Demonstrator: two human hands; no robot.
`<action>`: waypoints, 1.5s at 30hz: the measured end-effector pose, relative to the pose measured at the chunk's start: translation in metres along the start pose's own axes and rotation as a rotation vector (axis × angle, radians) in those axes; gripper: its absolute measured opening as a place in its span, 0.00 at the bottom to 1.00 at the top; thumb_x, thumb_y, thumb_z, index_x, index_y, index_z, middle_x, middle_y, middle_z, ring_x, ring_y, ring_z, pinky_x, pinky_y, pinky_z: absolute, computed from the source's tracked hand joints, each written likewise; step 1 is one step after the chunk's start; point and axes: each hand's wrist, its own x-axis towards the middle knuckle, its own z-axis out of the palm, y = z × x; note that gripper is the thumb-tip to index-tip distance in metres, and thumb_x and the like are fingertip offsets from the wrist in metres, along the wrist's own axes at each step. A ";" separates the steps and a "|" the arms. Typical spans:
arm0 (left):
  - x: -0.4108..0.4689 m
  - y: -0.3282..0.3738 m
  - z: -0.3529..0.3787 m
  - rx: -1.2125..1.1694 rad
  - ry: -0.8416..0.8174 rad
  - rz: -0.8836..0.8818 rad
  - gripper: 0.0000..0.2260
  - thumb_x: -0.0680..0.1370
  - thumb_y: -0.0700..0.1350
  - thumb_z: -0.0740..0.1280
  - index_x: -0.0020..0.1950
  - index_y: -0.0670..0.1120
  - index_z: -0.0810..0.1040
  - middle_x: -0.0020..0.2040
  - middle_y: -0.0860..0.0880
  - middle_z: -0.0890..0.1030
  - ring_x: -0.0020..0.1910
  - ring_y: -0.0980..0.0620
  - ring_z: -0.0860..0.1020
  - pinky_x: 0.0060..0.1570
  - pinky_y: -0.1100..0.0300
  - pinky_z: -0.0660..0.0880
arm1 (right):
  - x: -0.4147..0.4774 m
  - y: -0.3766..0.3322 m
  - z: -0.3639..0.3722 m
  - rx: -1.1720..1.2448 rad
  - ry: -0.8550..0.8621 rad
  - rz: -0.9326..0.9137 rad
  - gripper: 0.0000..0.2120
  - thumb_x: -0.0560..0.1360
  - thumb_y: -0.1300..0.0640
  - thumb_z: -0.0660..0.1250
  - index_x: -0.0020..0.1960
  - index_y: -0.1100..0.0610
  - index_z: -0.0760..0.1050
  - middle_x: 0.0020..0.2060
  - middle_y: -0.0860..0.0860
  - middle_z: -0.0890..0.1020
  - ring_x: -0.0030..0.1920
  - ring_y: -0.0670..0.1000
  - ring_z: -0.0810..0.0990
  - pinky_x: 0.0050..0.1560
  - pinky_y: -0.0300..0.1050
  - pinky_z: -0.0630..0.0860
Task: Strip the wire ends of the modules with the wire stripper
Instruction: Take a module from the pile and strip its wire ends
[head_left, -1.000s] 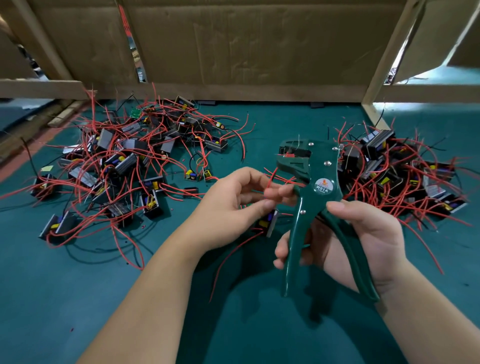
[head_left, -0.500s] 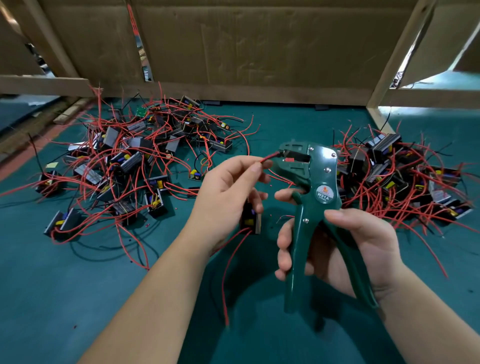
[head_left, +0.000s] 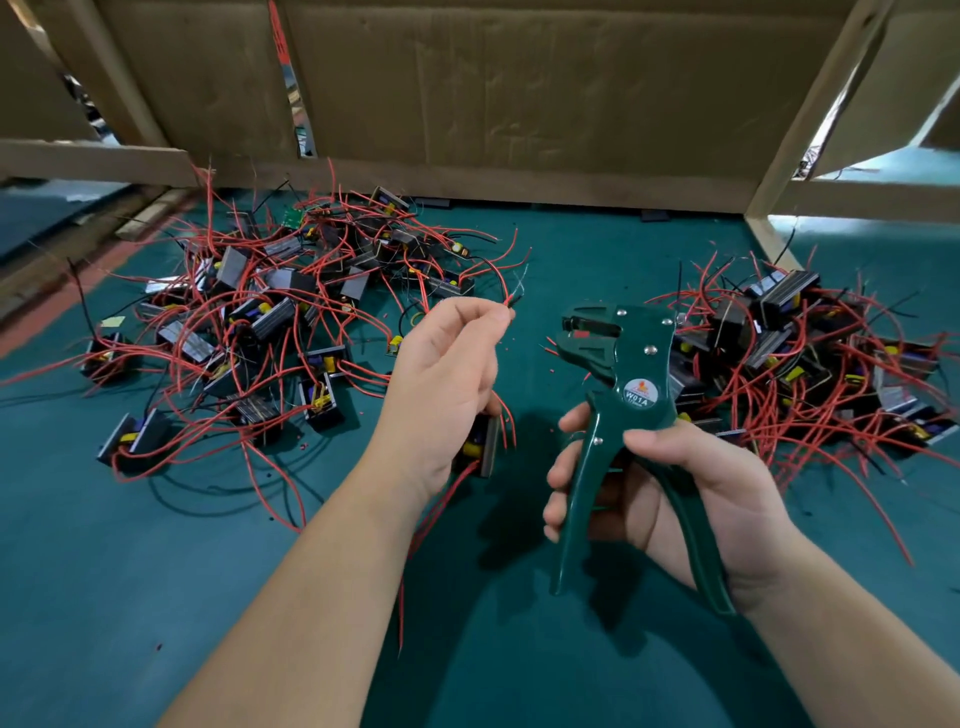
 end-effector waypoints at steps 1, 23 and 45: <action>0.000 0.000 0.000 0.013 -0.008 -0.034 0.10 0.81 0.42 0.59 0.40 0.48 0.70 0.22 0.56 0.62 0.20 0.58 0.57 0.30 0.59 0.63 | 0.000 0.001 0.000 0.007 -0.004 -0.010 0.25 0.60 0.54 0.77 0.53 0.64 0.78 0.42 0.67 0.79 0.38 0.65 0.80 0.43 0.61 0.77; 0.005 -0.001 -0.012 -0.043 -0.044 0.081 0.07 0.78 0.41 0.66 0.40 0.48 0.75 0.28 0.52 0.76 0.20 0.58 0.57 0.20 0.69 0.55 | -0.008 -0.009 0.002 0.080 -0.032 -0.050 0.27 0.60 0.52 0.74 0.58 0.58 0.79 0.56 0.65 0.80 0.39 0.61 0.82 0.43 0.57 0.79; 0.004 -0.013 -0.010 0.612 -0.012 0.629 0.03 0.74 0.37 0.68 0.43 0.44 0.78 0.37 0.53 0.70 0.36 0.57 0.68 0.38 0.62 0.68 | -0.005 -0.001 0.007 -0.094 0.028 0.081 0.24 0.59 0.46 0.79 0.45 0.62 0.79 0.35 0.64 0.79 0.33 0.63 0.80 0.38 0.58 0.78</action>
